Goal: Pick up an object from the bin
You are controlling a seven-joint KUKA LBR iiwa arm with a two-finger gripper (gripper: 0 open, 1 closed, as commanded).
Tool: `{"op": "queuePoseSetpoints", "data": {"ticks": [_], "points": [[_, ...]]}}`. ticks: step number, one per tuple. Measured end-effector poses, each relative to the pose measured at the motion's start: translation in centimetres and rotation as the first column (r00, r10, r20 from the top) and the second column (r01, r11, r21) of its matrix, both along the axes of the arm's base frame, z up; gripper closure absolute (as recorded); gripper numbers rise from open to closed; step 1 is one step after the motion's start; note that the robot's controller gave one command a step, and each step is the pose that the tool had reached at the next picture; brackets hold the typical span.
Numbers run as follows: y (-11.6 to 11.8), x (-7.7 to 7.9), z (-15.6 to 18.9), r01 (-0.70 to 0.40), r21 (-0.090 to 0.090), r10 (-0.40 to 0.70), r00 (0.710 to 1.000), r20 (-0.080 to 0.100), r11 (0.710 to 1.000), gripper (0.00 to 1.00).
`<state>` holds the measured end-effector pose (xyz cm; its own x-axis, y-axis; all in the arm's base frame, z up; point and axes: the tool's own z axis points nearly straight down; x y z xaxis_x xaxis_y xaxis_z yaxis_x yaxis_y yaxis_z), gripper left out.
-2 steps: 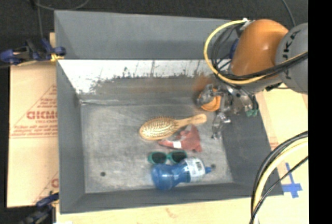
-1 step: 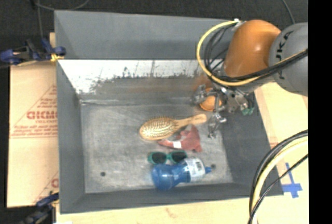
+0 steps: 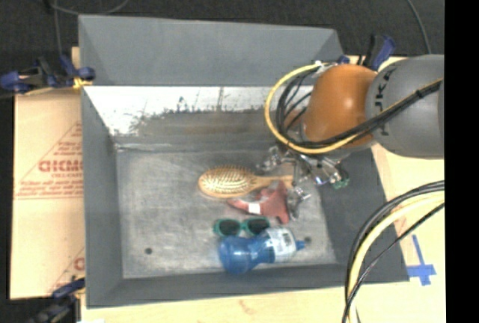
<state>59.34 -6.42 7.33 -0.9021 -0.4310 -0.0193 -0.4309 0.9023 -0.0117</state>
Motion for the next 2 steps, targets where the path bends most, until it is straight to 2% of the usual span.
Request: {"op": "queuePoseSetpoints", "data": {"ticks": [1, 2], "points": [[1.56, 1.49, 0.15, -0.038, 0.001, 0.038, 0.999, -0.007, 0.999, 1.0], [1.56, 1.49, 0.15, -0.038, 0.001, 0.038, 0.999, -0.007, 0.999, 1.0]]}}
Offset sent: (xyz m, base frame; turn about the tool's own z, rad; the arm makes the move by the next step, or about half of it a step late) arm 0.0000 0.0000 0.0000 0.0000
